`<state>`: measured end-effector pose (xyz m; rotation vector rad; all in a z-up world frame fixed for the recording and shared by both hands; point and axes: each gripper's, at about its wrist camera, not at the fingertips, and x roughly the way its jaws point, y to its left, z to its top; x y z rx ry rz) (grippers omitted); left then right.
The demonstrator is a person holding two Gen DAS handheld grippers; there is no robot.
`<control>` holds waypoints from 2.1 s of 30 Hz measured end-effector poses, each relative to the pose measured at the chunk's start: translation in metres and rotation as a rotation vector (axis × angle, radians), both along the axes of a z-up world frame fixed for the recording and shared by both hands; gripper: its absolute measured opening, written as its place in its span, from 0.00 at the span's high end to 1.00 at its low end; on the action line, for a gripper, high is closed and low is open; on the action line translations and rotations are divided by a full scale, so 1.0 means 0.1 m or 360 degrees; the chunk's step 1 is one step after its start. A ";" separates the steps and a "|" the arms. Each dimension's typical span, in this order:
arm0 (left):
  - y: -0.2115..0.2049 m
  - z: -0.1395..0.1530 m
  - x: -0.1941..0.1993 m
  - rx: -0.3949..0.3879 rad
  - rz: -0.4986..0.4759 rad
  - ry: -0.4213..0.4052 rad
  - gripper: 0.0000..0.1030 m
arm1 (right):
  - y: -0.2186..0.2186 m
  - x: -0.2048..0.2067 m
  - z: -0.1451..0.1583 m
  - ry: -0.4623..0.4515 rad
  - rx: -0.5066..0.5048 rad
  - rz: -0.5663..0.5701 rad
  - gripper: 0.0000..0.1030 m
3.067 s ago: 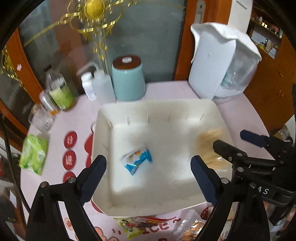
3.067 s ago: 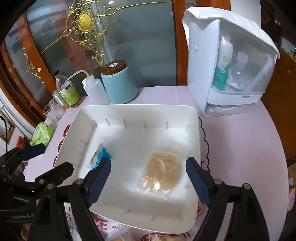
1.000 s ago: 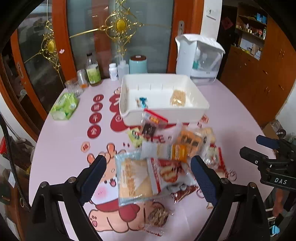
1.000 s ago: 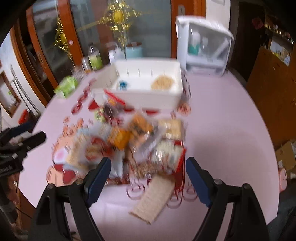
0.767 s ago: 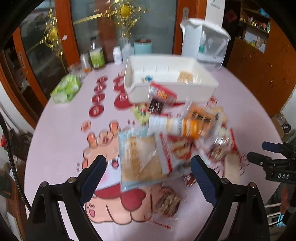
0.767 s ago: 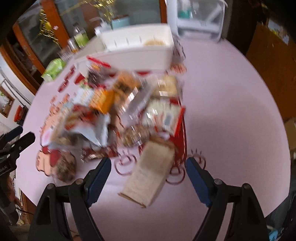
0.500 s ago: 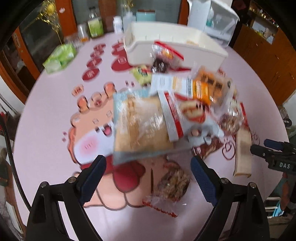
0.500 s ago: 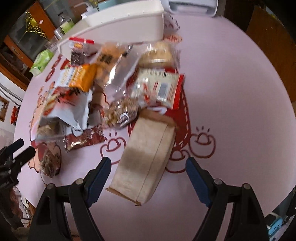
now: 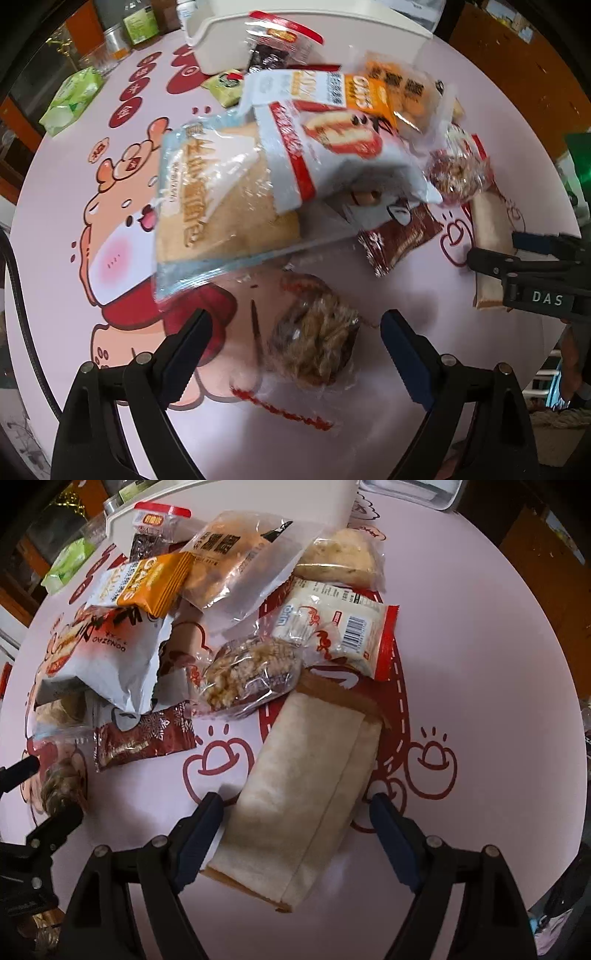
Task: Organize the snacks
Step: 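Grasp the clear nut bag with the left gripper while the right grasps the brown bread, then lower both held snacks into the white tray and open both grippers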
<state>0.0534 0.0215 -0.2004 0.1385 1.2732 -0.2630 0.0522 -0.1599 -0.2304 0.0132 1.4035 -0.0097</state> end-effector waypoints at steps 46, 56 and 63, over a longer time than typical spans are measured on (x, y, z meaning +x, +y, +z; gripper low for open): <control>0.42 2.16 0.29 -0.0163 -0.0149 -0.0569 0.72 | 0.17 0.21 2.45 -0.0822 -0.0013 0.0097 0.38; 0.27 3.17 0.93 -0.0028 -0.0158 -0.0887 0.71 | 0.22 1.07 3.45 -0.1164 -0.0279 0.0244 0.38; 0.07 3.45 1.58 0.0005 -0.0105 -0.0914 0.71 | 0.27 1.82 3.40 -0.1176 -0.0327 0.0308 0.38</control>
